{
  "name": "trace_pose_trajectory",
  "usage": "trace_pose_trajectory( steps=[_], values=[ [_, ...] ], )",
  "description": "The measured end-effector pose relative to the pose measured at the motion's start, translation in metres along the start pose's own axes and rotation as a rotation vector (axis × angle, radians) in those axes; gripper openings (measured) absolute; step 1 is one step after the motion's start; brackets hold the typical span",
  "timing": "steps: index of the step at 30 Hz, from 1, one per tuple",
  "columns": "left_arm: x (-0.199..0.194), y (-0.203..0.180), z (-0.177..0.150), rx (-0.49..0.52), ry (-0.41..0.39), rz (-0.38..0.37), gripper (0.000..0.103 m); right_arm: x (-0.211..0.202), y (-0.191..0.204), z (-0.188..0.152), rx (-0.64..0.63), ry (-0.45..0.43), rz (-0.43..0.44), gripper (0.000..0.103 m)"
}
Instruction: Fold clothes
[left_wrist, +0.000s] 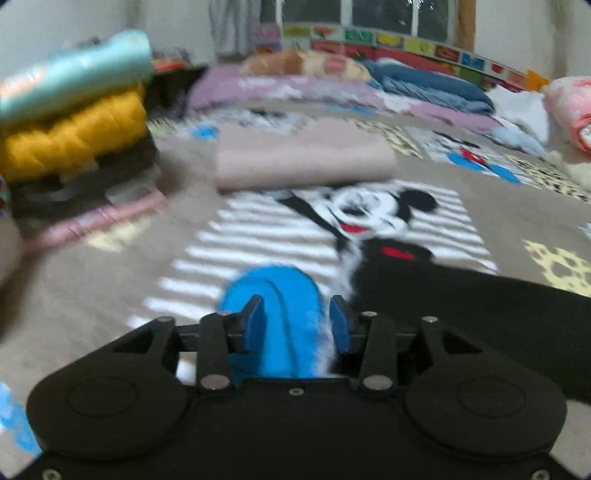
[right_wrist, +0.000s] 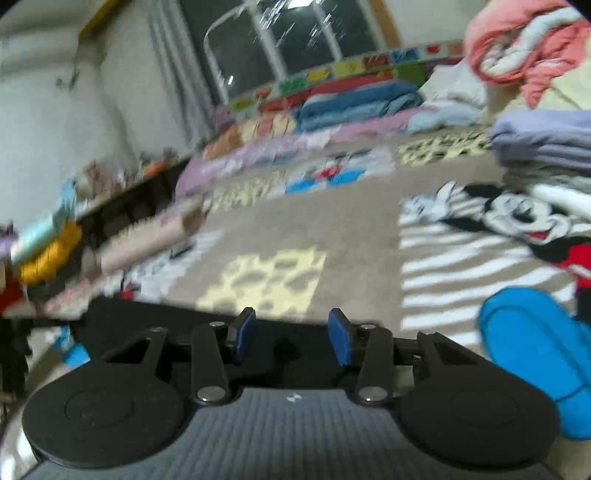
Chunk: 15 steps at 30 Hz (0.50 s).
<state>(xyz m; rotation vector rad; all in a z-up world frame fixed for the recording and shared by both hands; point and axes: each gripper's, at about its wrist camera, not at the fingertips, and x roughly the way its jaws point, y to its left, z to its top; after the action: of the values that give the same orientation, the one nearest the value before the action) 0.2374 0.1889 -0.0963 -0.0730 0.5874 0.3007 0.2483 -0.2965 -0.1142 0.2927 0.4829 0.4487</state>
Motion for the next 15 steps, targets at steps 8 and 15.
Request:
trace_pose_trajectory(
  steps=[8,15],
  values=[
    [-0.038,-0.054,0.001,0.11,-0.078,-0.348,0.039,0.0,-0.016,-0.001,0.08,0.006,0.025,0.051],
    [-0.077,-0.129,-0.032,0.451,-0.145,-0.624,0.039,0.001,-0.029,-0.003,0.15,0.016,0.05,0.053]
  ],
)
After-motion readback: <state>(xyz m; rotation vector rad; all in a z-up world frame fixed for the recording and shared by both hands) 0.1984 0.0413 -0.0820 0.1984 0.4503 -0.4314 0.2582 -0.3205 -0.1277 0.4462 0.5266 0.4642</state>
